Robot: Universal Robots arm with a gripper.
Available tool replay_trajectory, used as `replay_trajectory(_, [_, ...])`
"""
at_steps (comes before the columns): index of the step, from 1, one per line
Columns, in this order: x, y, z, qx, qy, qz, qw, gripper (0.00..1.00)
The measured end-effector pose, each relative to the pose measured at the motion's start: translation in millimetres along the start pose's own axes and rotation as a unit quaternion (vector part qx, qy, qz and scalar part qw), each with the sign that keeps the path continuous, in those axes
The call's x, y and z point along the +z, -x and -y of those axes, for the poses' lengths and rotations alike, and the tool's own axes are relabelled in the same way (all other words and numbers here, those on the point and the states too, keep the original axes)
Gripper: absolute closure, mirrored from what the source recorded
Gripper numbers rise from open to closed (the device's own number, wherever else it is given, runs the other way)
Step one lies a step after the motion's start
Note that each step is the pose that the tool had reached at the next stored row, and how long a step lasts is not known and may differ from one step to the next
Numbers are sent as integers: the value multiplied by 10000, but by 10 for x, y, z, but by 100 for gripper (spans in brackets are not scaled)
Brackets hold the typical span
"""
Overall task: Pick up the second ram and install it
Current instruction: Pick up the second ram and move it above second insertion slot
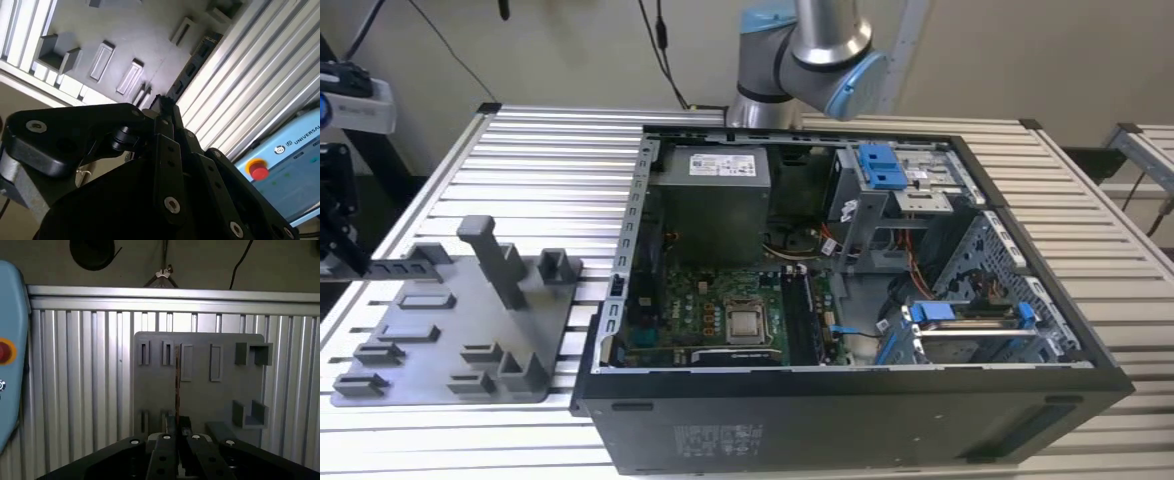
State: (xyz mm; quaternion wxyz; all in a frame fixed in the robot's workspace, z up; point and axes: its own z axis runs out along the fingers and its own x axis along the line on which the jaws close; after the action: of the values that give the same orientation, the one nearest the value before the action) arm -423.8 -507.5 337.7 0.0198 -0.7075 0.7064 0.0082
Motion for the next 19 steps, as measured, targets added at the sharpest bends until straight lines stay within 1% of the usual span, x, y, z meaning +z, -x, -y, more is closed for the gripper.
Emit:
replay_trajectory(3, [-50,2,1,0,0,0,10000,86])
replay_trajectory(19, [-356,14,6,0,0,0,10000,86])
